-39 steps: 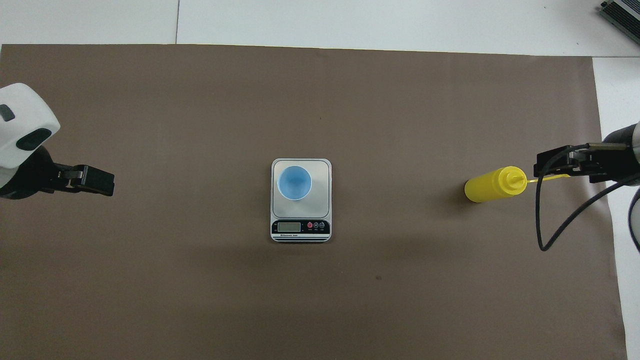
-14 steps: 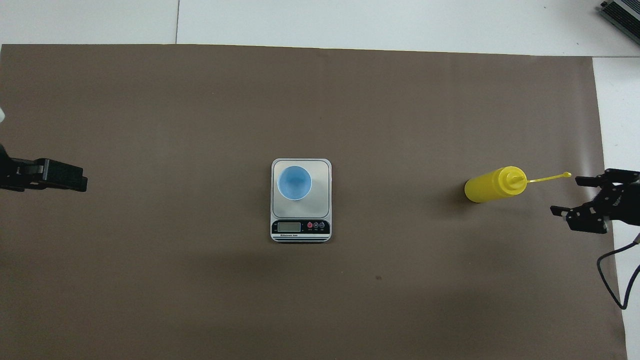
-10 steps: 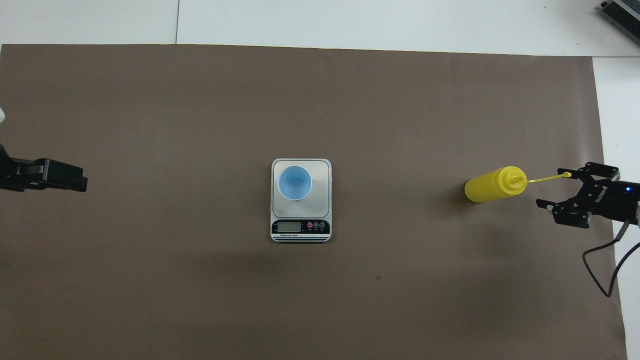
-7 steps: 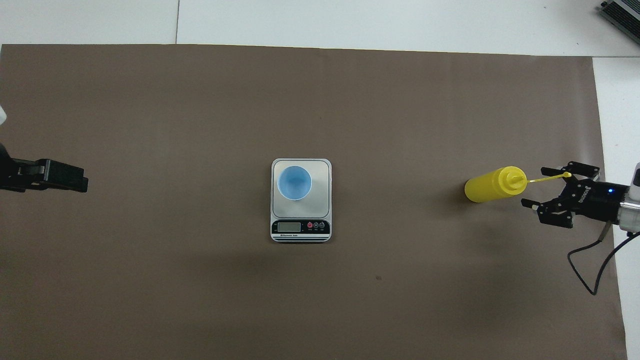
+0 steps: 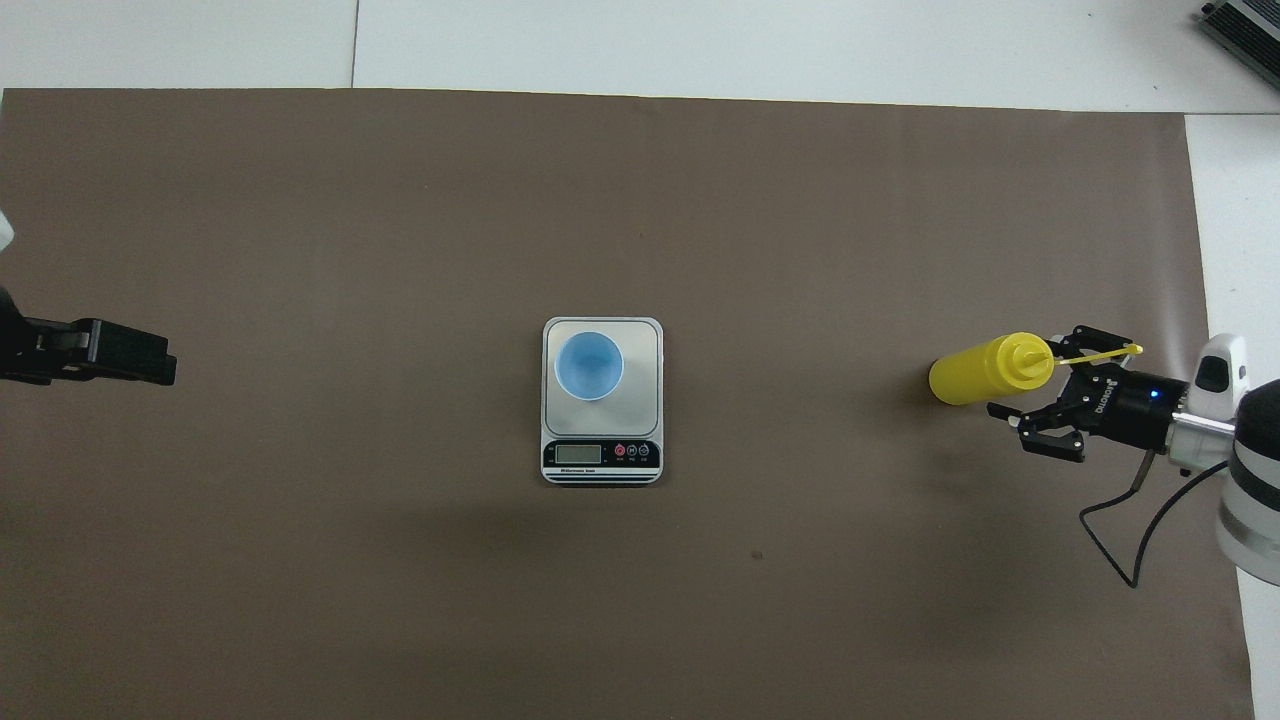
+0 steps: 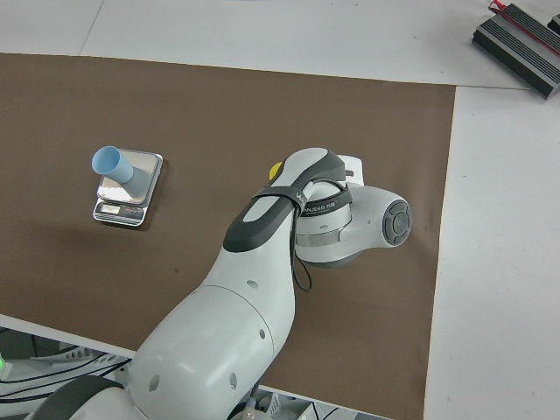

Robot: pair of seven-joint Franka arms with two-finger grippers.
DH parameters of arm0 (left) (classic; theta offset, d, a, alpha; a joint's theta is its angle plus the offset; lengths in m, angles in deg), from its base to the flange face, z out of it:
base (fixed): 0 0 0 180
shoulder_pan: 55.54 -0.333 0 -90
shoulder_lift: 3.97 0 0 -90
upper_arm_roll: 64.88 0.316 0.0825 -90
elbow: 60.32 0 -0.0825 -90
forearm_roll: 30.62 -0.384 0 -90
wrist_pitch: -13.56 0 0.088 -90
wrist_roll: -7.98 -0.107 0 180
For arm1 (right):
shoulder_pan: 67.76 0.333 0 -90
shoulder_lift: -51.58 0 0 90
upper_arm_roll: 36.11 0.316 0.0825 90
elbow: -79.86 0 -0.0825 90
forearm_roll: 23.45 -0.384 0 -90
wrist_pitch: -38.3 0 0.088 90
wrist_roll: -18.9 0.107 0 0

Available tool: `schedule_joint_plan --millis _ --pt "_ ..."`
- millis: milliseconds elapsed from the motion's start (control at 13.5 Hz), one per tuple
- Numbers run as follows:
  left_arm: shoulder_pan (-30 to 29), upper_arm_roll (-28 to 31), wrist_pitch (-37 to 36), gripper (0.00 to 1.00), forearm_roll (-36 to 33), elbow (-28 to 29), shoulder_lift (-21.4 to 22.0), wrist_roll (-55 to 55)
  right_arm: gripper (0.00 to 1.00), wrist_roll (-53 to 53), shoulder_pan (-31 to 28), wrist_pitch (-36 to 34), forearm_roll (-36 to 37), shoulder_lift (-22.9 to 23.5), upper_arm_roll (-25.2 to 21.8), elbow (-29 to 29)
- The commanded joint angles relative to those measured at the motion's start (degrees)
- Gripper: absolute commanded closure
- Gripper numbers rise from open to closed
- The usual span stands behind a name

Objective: Pour seasoning into cup on scale with both arms
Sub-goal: 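Move the right gripper to the yellow bottle and grasp it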

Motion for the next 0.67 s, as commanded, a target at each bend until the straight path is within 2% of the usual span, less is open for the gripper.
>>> schedule_joint_plan --millis 0,370,444,518,592 --pt "-0.61 -0.18 0.12 0.0 0.52 1.58 1.43 0.47 0.0 -2.6 1.74 1.0 -4.01 1.69 0.33 -0.35" --pt "-1.23 -0.18 0.56 0.0 0.52 1.66 1.43 0.65 0.0 -7.61 1.74 0.47 -6.74 4.24 0.24 0.09" --pt "-1.31 -0.27 0.73 0.0 0.52 1.58 1.34 0.65 0.12 -7.53 1.65 0.21 -6.83 4.33 0.24 0.44" --pt "-2.36 -0.27 0.3 0.0 0.52 1.23 1.34 -0.39 0.49 -7.53 1.65 0.21 -6.83 4.42 0.24 0.7" --pt "-1.59 0.34 -0.14 0.0 0.52 1.14 1.43 -2.14 0.74 -7.53 1.74 0.03 -6.83 4.68 0.33 1.49"
